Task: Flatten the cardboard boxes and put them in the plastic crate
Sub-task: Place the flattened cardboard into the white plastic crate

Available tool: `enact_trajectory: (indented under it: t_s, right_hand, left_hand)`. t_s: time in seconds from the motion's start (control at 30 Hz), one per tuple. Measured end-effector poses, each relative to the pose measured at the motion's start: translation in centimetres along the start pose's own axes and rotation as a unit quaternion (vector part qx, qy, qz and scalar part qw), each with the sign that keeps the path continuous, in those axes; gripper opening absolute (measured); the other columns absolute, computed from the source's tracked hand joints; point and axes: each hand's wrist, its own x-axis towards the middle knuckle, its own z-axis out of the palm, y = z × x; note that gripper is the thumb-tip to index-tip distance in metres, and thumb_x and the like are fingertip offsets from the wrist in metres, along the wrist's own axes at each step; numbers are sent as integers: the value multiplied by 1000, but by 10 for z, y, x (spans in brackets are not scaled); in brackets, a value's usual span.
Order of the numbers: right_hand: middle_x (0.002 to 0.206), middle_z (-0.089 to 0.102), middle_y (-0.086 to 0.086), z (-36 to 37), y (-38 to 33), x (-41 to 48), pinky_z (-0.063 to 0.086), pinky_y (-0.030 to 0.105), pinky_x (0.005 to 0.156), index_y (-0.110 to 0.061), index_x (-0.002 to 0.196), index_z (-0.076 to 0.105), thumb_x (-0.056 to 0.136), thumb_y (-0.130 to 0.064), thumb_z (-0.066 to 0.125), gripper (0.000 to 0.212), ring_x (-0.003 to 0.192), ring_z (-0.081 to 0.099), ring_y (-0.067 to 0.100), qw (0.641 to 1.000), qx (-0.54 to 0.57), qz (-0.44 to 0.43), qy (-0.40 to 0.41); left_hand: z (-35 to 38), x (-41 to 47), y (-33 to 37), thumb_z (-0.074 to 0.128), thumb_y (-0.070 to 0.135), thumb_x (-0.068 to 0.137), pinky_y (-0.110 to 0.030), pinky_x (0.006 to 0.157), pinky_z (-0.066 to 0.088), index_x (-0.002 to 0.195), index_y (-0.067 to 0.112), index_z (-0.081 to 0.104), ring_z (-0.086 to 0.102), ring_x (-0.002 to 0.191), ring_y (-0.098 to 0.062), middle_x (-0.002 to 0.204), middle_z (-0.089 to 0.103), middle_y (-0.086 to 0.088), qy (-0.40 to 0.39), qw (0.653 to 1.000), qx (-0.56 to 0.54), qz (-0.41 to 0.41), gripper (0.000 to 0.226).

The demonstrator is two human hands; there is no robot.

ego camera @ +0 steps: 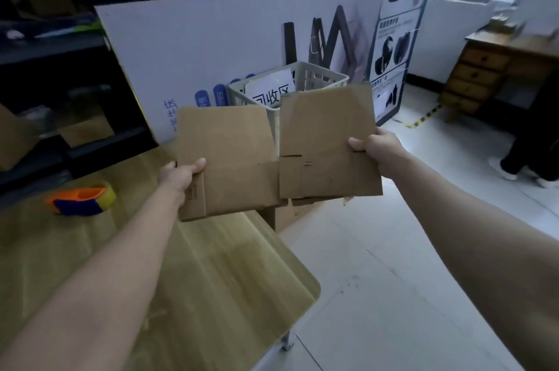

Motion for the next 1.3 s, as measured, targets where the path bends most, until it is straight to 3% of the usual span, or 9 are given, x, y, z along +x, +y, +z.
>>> enact_trajectory:
  t_s: [0.13, 0.3, 0.4, 0.6, 0.73, 0.9, 1.07, 1.17, 1.3]
  right_hand:
    - [107, 67, 5, -26, -20, 52, 55, 44, 85, -12, 120, 59, 78, -10, 75, 46, 94, 65, 26, 1000, 10, -11, 24]
    - [104, 68, 2, -50, -36, 125, 54, 44, 86, -15, 118, 61, 78, -12, 75, 43, 93, 65, 26, 999, 12, -9, 31]
    - [105, 68, 3, -65, -47, 177, 55, 43, 83, -16, 119, 61, 78, -12, 75, 43, 93, 65, 26, 1000, 4, -5, 11]
    - [101, 68, 4, -97, -71, 283, 54, 36, 64, -18, 117, 60, 80, -13, 74, 40, 87, 66, 25, 998, -27, 2, -51]
    - [105, 67, 6, -105, -88, 344, 53, 50, 82, -20, 117, 58, 78, -21, 76, 42, 93, 64, 30, 995, -54, 9, -82]
    - [99, 68, 3, -85, -105, 413, 49, 30, 54, -18, 113, 61, 78, -19, 77, 38, 83, 65, 21, 990, -53, -14, -132]
    - [110, 66, 5, -56, -125, 486, 53, 43, 80, -17, 121, 59, 78, -24, 77, 47, 96, 63, 27, 980, -75, -22, -183]
    - [111, 66, 6, -38, -140, 532, 52, 37, 70, -15, 123, 57, 78, -23, 77, 50, 94, 64, 26, 978, -73, -24, -193]
    - [91, 70, 1, -16, -155, 585, 51, 24, 46, -13, 109, 63, 77, -17, 77, 36, 68, 69, 17, 978, -49, -15, -204]
  left_hand:
    - [59, 29, 14, 79, 12, 74, -28, 79, 45, 117, 3, 57, 59, 91, -18, 116, 63, -10, -13, 1000, -17, 9, 49]
    - [127, 64, 26, 80, 16, 71, -30, 77, 48, 108, 10, 62, 62, 82, -19, 102, 66, -5, -26, 1000, -8, 6, 42]
    - [165, 83, 30, 82, 19, 69, -27, 67, 47, 104, 12, 63, 62, 76, -14, 89, 66, 1, -11, 1000, -15, 3, 41]
    - [238, 109, 33, 82, 21, 69, -34, 74, 48, 103, 15, 63, 62, 81, -18, 87, 65, 2, 50, 998, -35, -13, 40]
    - [272, 118, 34, 82, 20, 70, -32, 69, 48, 105, 13, 63, 61, 79, -18, 90, 65, -1, 94, 994, -43, -24, 40]
    - [293, 143, 49, 81, 22, 72, -36, 76, 47, 107, 13, 62, 60, 79, -19, 94, 65, -3, 121, 991, -38, -37, 40]
    - [322, 193, 66, 80, 21, 74, -29, 65, 46, 103, 13, 63, 60, 76, -17, 91, 65, -2, 139, 989, -49, -34, 35]
    - [343, 228, 79, 79, 23, 75, -26, 57, 44, 104, 13, 62, 60, 74, -16, 87, 65, 0, 127, 989, -53, -48, 35]
    - [375, 273, 94, 79, 25, 75, -31, 64, 48, 111, 13, 62, 62, 80, -19, 96, 66, -4, 113, 991, -49, -60, 41]
